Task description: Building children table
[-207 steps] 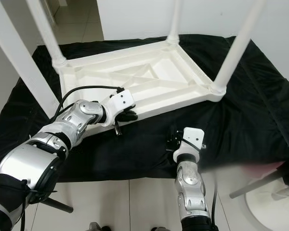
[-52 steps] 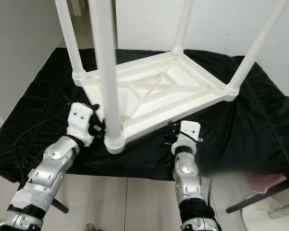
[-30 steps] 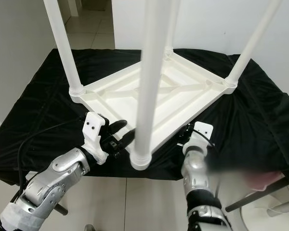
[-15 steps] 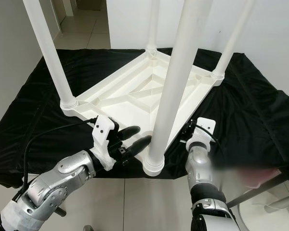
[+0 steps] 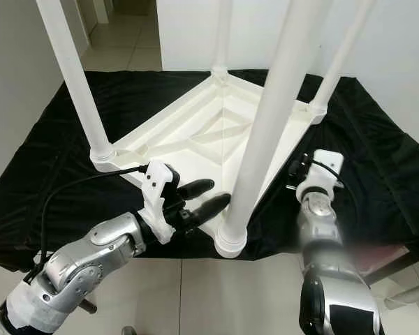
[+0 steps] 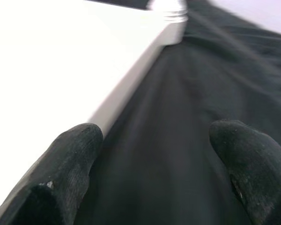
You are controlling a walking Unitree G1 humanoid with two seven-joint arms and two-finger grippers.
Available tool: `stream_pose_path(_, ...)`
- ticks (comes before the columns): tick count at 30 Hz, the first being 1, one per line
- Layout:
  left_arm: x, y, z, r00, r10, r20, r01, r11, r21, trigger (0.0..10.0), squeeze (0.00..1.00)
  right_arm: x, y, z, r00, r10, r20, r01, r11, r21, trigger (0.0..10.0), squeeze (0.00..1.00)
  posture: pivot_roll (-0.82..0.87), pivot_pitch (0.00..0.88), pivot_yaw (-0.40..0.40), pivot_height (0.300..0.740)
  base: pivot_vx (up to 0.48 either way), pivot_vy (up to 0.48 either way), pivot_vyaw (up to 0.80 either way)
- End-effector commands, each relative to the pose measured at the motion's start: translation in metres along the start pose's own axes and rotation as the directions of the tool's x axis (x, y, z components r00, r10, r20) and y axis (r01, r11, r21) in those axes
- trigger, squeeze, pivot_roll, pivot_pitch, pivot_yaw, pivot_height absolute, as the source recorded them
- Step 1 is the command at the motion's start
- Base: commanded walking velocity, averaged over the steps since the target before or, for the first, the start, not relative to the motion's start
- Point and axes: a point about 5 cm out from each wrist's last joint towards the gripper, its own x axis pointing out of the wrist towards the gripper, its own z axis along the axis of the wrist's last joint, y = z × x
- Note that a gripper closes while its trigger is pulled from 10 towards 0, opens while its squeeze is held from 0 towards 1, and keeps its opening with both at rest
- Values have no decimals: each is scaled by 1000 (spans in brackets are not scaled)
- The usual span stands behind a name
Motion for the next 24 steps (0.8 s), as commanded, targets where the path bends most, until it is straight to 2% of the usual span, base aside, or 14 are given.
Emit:
stream_pose_path(1, -1, -28, 5, 906, -423, 11, 423, 906, 12, 10000, 0, 0, 6, -6, 998, 44, -36, -44, 999, -1, 10000, 0, -32, 94, -1, 740, 0, 0, 0)
stream_pose_path(4, 2, -29, 7, 905, -424, 19, 424, 906, 14, 10000, 0, 0, 19, -9, 991, 123, -59, -123, 992, 2, 10000, 0, -29, 94, -1, 740, 0, 0, 0)
stream_pose_path(9, 3, -31, 8, 904, -427, 24, 427, 904, 13, 10000, 0, -1, 30, -12, 981, 175, -79, -176, 984, -11, 10000, 0, -28, 93, 1, 740, 0, 0, 0)
stream_pose_path(10, 3, -31, 8, 903, -429, 24, 428, 903, 13, 10000, 0, -1, 36, -15, 971, 215, -102, -216, 976, 4, 10000, 0, -27, 94, 2, 740, 0, 0, 0)
stream_pose_path(15, 3, -31, 8, 903, -430, 24, 429, 903, 13, 10000, 0, -1, 40, -17, 963, 242, -117, -242, 970, 17, 10000, 0, -27, 94, 2, 740, 0, 0, 0)
stream_pose_path(16, 3, -32, 9, 902, -431, 25, 431, 902, 13, 10000, 0, -2, 49, -18, 947, 295, -126, -292, 956, 38, 10000, 0, -24, 95, 8, 740, 0, 0, 0)
stream_pose_path(18, 3, -32, 9, 902, -431, 25, 431, 902, 13, 10000, 0, -2, 49, -18, 947, 295, -126, -292, 956, 38, 10000, 0, -24, 95, 8, 740, 0, 0, 0)
stream_pose_path(19, 3, -32, 10, 901, -432, 28, 432, 902, 12, 10000, 0, -3, 58, -16, 932, 342, -123, -340, 940, 37, 10000, 0, -24, 96, 10, 740, 0, 0, 0)
stream_pose_path(20, 3, -32, 10, 901, -432, 28, 432, 902, 12, 10000, 0, -3, 58, -16, 932, 342, -123, -340, 940, 37, 10000, 0, -24, 96, 10, 740, 0, 0, 0)
stream_pose_path(22, 6, -32, 12, 903, -428, 40, 428, 904, 11, 10000, 0, -4, 74, -9, 907, 412, -90, -412, 911, 18, 10000, 0, -23, 96, 11, 740, 0, 0, 0)
stream_pose_path(24, 7, -33, 12, 904, -425, 44, 425, 905, 11, 10000, 0, -4, 77, -7, 904, 422, -77, -422, 906, 6, 10000, 0, -23, 96, 11, 740, 0, 0, 0)
